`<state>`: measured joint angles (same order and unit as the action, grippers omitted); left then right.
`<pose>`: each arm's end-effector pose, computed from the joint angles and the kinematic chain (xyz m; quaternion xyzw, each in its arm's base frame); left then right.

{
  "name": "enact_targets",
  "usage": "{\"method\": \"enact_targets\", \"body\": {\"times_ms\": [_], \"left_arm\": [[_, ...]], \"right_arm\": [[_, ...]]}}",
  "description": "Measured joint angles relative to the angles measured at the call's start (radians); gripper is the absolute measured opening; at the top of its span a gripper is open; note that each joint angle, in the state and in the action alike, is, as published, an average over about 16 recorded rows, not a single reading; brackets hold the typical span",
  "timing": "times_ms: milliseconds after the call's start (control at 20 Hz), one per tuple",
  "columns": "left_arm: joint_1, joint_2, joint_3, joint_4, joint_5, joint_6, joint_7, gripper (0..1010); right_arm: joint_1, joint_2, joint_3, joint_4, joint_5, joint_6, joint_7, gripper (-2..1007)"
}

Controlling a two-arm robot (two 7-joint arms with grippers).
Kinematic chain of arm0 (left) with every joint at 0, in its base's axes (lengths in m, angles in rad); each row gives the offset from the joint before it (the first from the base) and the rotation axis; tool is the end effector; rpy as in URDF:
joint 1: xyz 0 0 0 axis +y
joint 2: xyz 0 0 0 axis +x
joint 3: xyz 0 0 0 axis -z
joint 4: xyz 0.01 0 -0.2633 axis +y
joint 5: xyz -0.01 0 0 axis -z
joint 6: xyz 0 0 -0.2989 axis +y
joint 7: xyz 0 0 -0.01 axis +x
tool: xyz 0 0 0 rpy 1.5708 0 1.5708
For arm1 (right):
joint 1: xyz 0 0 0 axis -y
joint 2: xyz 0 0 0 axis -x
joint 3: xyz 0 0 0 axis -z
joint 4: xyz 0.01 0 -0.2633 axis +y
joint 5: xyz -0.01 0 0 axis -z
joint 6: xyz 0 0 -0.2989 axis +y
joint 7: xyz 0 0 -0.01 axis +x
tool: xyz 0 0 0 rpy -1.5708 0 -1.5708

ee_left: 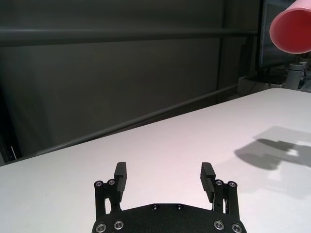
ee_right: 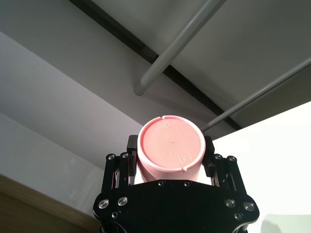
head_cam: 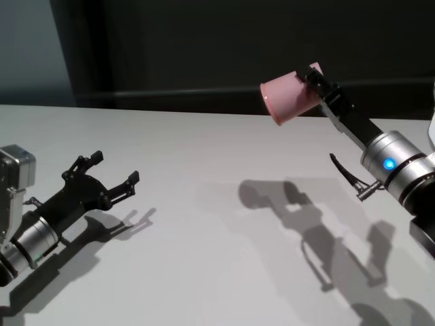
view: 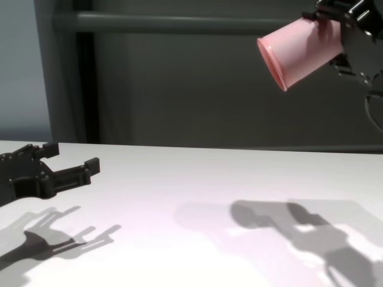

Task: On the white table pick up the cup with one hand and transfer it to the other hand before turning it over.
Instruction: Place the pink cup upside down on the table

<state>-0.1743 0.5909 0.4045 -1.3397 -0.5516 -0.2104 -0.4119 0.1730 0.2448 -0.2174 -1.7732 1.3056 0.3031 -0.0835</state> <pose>0.3407 0.0905 -0.2965 0.0410 -0.0110 0.4539 0.8900 0.3401 0.0172 -0.1666 0.2685 0.3789 -0.4440 0.7663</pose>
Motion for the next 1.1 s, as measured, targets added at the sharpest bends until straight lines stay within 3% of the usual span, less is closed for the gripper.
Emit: {"method": "enact_targets", "body": {"times_ms": [500,1100], "left_arm": [[0.000,0.000,0.000,0.000,0.000,0.000,0.000,1001],[0.000,0.000,0.000,0.000,0.000,0.000,0.000,1001]], "right_arm": [[0.078,0.067,-0.070,-0.019,-0.090,0.027,-0.105,742],[0.188,0.134,-0.190,-0.005,-0.174,0.125,-0.204,742]]}}
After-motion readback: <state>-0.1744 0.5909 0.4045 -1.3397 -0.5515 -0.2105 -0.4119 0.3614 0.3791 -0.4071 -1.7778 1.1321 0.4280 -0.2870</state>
